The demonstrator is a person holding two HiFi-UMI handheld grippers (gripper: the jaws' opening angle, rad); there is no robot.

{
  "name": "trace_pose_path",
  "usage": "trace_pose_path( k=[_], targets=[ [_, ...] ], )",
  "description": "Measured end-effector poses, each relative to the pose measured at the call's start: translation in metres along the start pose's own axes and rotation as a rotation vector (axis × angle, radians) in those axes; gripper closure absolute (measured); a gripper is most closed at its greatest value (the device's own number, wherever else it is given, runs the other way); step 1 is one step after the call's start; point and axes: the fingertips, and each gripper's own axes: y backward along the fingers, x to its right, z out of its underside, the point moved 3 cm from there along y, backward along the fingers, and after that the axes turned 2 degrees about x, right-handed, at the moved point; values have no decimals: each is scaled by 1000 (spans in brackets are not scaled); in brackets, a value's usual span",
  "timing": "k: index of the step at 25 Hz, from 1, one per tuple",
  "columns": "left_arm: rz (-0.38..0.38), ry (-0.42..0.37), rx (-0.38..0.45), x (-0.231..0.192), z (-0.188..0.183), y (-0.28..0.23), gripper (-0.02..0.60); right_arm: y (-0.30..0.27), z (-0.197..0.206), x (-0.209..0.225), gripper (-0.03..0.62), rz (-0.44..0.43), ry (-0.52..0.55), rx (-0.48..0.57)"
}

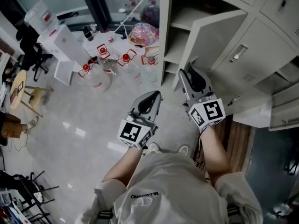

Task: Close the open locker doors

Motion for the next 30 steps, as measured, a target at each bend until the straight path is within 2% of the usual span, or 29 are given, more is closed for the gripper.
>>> trace_pose_path(
  k=[13, 21, 30],
  targets=[
    [-31, -33, -7, -31, -3, -43, 580, -34, 7, 0, 480, 61, 15, 0],
    [-38, -40, 19, -47, -13, -69, 580, -60, 11, 9, 482, 95, 13, 1],
    [-48, -38, 15, -71, -9, -78, 580, -94, 19, 23, 490, 115, 11, -8]
  ],
)
